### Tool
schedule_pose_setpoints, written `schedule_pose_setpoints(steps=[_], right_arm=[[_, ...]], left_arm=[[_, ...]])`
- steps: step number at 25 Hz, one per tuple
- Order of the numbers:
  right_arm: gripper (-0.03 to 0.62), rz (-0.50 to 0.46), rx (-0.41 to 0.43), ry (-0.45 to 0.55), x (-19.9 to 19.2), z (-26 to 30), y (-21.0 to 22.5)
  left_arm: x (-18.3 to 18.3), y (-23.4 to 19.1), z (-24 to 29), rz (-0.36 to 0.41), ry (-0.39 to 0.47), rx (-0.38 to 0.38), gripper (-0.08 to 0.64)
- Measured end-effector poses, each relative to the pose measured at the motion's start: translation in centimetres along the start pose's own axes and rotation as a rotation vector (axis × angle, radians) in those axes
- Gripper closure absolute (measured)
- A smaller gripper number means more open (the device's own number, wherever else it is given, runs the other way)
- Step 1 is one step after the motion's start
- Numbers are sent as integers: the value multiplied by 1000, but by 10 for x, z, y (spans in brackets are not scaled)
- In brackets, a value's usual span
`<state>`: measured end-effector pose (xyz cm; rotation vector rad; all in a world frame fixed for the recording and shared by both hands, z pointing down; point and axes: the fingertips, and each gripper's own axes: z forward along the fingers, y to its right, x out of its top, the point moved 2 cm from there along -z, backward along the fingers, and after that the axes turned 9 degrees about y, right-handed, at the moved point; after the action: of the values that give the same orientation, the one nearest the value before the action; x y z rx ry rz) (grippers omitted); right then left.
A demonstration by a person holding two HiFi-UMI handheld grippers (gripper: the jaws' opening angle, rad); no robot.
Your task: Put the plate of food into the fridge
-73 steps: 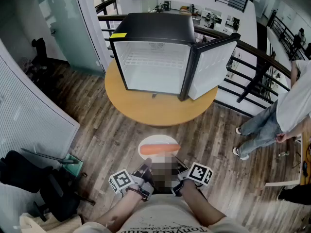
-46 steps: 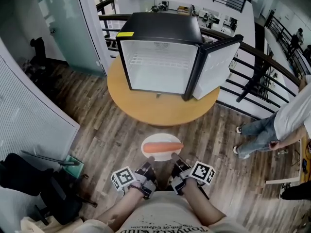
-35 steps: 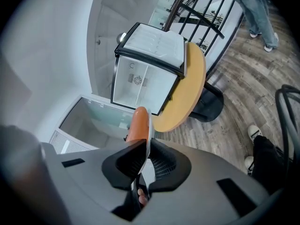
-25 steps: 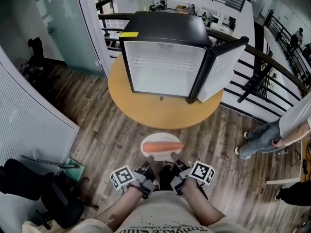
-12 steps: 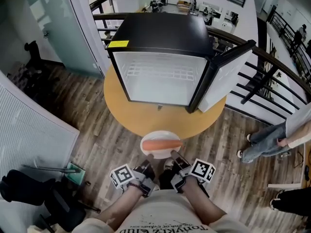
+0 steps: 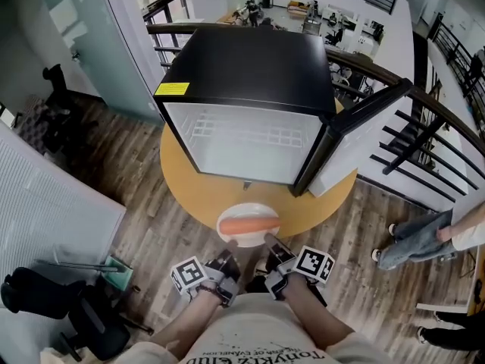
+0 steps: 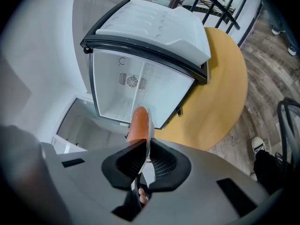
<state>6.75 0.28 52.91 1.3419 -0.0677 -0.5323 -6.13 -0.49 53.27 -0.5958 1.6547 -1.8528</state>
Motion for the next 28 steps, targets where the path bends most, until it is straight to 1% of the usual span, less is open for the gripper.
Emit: schedule_pose_setpoints(steps=[4,8,13,16,19,21,26,28], right_arm=[[548,0,6,-26,14,9,2],[548,-1,7,-38,25,15,4],[548,3,3,-45,29,21,4],[548,5,3,-38,29,26,3],[548,16,-2,-22,29,29,3],[548,22,-7,-10,29,32,2],[548,34,-20,23,30,42,4],[548,35,-23,33,30,48,4]], left_arm=[[0,-2,13,-4,25,30,525],[-1,3,26,-14,36,6,525],[4,3,32,-10,41,18,525],[9,1,34,-8,33,35,525],[13,5,38,-16,16,14,525],[17,5,41,-15,3,14,525],[29,-1,48,-3,-25,54,526],[34,0,53,-12,-30,39,526]])
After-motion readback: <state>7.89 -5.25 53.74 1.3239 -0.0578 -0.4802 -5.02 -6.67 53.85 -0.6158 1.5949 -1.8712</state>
